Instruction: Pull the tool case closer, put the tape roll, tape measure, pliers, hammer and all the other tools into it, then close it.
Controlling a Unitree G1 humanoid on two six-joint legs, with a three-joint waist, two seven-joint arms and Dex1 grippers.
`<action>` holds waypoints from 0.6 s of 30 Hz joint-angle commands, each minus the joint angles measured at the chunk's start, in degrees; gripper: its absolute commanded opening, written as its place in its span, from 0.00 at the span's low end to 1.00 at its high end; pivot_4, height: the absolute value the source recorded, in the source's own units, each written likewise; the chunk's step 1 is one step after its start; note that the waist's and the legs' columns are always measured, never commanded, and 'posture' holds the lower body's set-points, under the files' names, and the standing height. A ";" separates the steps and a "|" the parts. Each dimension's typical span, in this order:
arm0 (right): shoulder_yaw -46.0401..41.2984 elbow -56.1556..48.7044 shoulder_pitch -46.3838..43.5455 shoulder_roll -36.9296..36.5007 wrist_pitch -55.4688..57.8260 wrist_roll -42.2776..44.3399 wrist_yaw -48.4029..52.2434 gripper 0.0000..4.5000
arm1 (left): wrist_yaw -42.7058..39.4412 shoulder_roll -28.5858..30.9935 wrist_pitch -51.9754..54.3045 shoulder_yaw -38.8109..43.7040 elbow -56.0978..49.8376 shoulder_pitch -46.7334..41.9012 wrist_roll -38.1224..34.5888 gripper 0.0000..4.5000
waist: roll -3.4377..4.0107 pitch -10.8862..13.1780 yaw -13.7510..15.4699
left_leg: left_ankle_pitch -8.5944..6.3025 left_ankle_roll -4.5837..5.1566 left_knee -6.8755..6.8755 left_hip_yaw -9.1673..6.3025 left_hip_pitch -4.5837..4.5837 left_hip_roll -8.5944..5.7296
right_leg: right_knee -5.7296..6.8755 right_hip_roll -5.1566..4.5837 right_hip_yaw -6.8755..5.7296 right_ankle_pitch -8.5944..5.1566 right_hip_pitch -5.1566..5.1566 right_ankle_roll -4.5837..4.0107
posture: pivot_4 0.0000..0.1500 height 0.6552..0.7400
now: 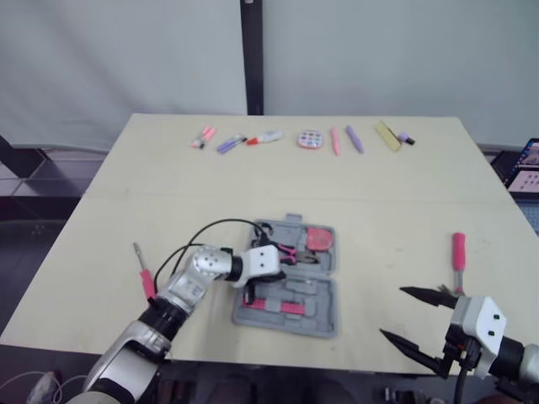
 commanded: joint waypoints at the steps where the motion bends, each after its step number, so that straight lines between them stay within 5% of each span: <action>1: -1.61 -0.79 0.13 -0.47 -0.51 1.01 0.52 1.00 | 1.04 1.78 3.72 -5.48 7.44 3.71 7.91 0.01 | -0.02 -0.05 0.01 | 0.00 0.00 -0.01 0.00 0.01 0.00 | -0.02 0.00 0.00 0.00 0.02 0.00 | 1.00 0.92; 18: -1.49 -0.89 -0.31 -0.94 -0.05 0.88 0.49 1.00 | 1.68 0.81 4.51 -6.42 9.70 4.11 7.75 0.01 | 0.02 -0.31 0.08 | -0.02 0.03 -0.07 -0.08 0.07 0.00 | -0.34 -0.01 0.04 0.00 0.26 0.00 | 1.00 0.92</action>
